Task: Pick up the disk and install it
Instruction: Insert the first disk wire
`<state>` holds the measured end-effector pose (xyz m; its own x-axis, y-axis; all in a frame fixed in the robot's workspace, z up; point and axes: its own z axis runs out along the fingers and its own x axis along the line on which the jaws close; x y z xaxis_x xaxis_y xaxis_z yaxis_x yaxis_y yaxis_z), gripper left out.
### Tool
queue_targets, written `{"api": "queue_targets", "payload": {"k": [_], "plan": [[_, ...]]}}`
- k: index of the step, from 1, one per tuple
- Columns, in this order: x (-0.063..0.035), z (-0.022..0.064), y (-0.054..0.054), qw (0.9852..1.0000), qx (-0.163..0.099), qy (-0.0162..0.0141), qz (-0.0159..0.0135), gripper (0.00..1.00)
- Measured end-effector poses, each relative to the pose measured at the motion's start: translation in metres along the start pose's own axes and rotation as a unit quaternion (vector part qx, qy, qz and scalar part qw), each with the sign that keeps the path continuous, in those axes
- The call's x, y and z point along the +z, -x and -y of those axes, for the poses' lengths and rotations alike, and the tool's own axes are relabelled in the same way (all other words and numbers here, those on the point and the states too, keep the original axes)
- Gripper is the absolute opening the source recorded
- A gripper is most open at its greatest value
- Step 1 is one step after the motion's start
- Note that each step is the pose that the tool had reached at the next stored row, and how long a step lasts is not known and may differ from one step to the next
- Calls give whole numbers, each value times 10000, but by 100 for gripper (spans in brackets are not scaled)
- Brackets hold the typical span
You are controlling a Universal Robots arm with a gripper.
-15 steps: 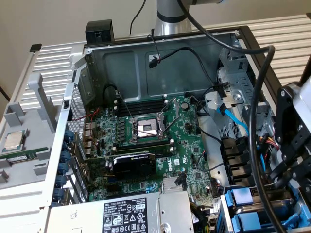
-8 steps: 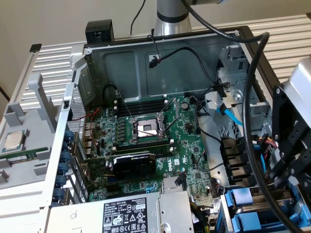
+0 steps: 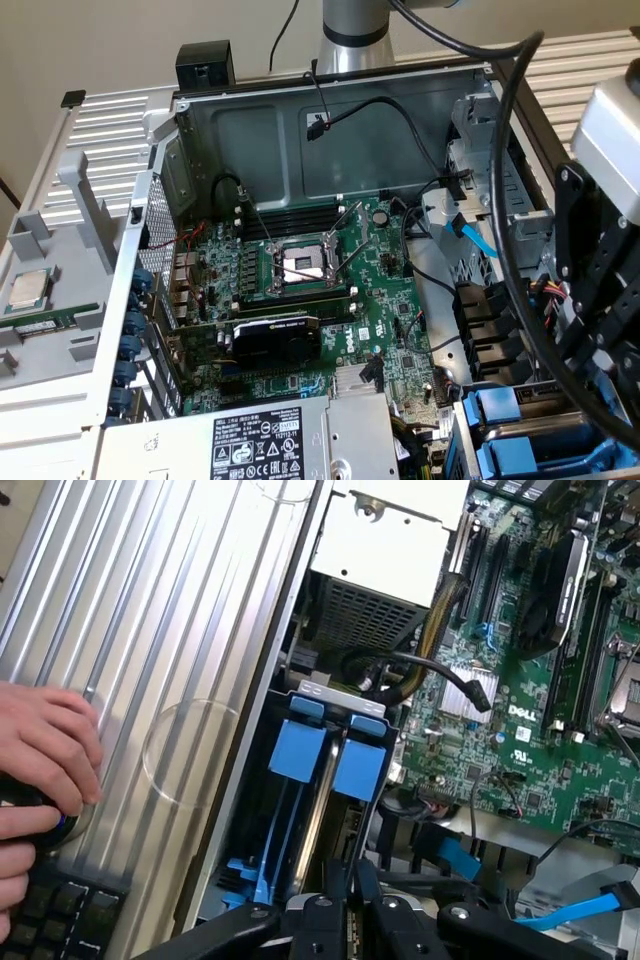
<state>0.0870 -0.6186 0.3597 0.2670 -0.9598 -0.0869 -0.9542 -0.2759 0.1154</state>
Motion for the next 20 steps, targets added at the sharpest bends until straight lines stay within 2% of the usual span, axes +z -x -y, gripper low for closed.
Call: {"api": "queue_targets", "payload": {"k": [12, 20], "plan": [[2, 0, 28, 10000, 55, -4, 2, 16], [2, -12, 33, 9995, 306, -26, 31, 16]]}}
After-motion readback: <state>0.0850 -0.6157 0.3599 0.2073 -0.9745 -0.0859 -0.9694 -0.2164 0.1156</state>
